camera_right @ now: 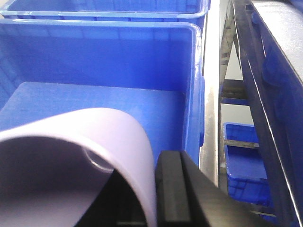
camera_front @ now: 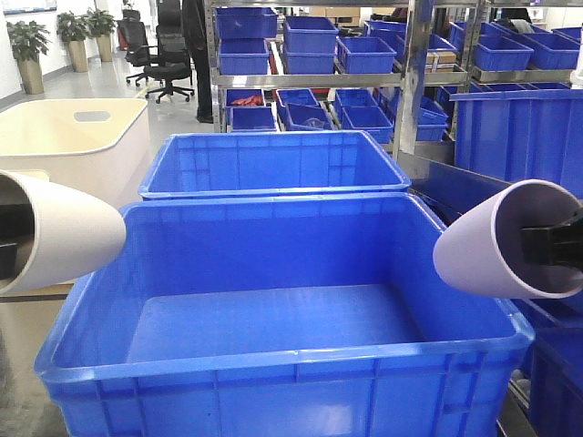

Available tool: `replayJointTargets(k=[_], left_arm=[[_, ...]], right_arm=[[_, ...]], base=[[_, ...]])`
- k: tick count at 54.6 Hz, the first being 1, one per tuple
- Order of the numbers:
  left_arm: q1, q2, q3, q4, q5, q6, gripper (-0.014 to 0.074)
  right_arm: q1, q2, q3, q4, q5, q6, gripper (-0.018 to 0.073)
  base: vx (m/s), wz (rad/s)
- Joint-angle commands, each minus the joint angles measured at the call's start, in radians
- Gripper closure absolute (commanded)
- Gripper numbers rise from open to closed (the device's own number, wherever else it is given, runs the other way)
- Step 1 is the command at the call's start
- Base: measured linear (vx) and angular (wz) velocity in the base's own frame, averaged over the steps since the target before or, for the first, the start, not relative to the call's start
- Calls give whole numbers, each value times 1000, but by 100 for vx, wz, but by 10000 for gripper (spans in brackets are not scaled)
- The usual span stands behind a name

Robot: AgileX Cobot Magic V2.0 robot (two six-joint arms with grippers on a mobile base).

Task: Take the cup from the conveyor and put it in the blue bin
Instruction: 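Move both held cups over the nearer large blue bin, then lower both cups into the blue bin and open both grippers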

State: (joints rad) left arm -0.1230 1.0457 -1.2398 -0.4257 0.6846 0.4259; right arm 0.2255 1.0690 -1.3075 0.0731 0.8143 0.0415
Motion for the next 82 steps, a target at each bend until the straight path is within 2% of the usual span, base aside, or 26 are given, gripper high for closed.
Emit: replayJointTargets(k=[1, 12, 16, 20, 25, 30, 35, 41, 45, 52, 56, 61, 72, 77, 82], left_arm=[[-7, -11, -34, -29, -80, -2, 604], [-7, -11, -34, -38, -76, -5, 604], [-7, -11, -34, -73, -61, -5, 604], [-8, 0, -34, -118, -45, 4, 604], [-8, 37, -34, -231, -12, 91, 604], [-23, 90, -35, -349, -31, 183, 601], [-45, 149, -35, -421, -96, 209, 599], [-76, 240, -35, -467, -181, 209, 598], [-95, 306, -35, -468, -219, 209, 593], [-98, 379, -35, -484, -196, 209, 539], [-98, 389, -35, -484, -167, 210, 464], [-98, 390, -35, -485, -159, 229, 334], [-98, 390, -35, -485, -161, 233, 106], [-97, 379, -35, -485, -154, 233, 111], [-97, 339, -35, -472, -150, 234, 153]], right_arm=[[-12, -14, -30, -29, -87, -7, 568], [-11, 12, -30, 2, -104, -47, 568], [-10, 28, -30, 38, -102, -128, 568], [18, 46, -30, 76, -114, -252, 568], [95, 75, -30, 102, -162, -364, 568], [157, 116, -32, 90, -230, -372, 568], [192, 173, -45, 90, -287, -356, 568], [198, 246, -80, 111, -344, -351, 568], [197, 290, -90, 138, -399, -351, 567], [197, 346, -90, 183, -428, -355, 540], [197, 361, -90, 201, -428, -360, 497], [197, 366, -90, 212, -427, -361, 398], [197, 366, -90, 212, -427, -361, 109], [197, 362, -90, 211, -419, -361, 17], [197, 336, -90, 197, -398, -361, 7]], base=[[0, 0], [0, 0], [0, 0], [0, 0], [0, 0], [0, 0], [0, 0], [0, 0], [0, 0], [0, 0], [0, 0], [0, 0], [0, 0], [0, 0], [0, 0]])
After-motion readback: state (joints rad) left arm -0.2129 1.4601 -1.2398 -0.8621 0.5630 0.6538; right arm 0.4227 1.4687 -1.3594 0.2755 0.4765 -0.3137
